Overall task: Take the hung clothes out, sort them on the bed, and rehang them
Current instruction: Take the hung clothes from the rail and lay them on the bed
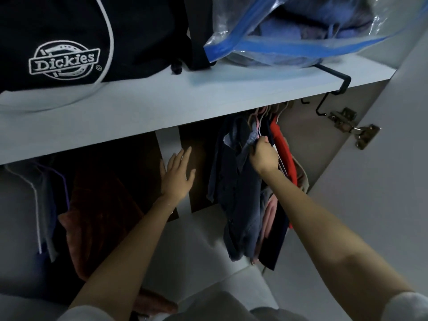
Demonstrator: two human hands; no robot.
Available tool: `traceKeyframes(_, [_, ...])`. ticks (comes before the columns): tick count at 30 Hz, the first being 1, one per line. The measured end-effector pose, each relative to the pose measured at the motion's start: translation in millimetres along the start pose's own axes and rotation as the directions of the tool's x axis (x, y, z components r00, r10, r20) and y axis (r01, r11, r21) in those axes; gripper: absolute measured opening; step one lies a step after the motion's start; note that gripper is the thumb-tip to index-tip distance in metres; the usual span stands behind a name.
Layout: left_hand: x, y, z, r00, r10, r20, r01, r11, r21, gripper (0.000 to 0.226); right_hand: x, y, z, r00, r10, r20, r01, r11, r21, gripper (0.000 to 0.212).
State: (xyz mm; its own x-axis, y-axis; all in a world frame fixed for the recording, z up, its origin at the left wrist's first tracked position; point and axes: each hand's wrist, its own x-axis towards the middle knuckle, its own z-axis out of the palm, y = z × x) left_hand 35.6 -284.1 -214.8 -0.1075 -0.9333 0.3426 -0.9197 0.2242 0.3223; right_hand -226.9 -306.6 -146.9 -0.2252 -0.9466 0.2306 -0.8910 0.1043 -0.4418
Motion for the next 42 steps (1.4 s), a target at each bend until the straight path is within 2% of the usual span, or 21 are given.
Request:
traceKeyframes(7, [7,-5,-4,0.999,0.039,-0.034,-0.041,0.998,-0.057,0.064,-10,-13,-12,0.995,0.050,-0.092,-0.041,0.994,0.100,0.019])
traceKeyframes(15, [5,3,6,0.998,0.066,-0.012,-0.067,0.991,-0.120,0.065,-27,-13,-23,0.988,0.025,-0.153,-0.001,0.988,0.157,0.020])
traceKeyframes(21, [19,24,16,0.989,0.146,0.037,-0.139,0.979,-0.152,0.065,-39,-2,-33,0.991,-0.075,-0.106,0.087,0.990,0.109,0.017])
traceKeyframes(26, [44,41,20,0.974,0.220,0.053,-0.205,0.958,-0.202,0.064,-40,-8,-33,0.985,-0.070,-0.156,0.087,0.991,0.106,0.022])
traceKeyframes(33, [76,53,39,0.974,0.223,-0.046,-0.227,0.933,-0.280,0.060,-50,-4,-46,0.972,-0.027,-0.232,0.062,0.988,0.144,0.021])
traceKeyframes(38, [83,57,53,0.984,0.173,-0.046,-0.178,0.920,-0.348,0.062,-76,16,-44,0.979,-0.045,-0.199,0.072,0.989,0.130,0.022])
traceKeyframes(42, [80,72,53,0.960,0.270,-0.077,-0.281,0.906,-0.316,0.066,-102,17,-48,0.975,-0.064,-0.212,0.092,0.988,0.123,0.021])
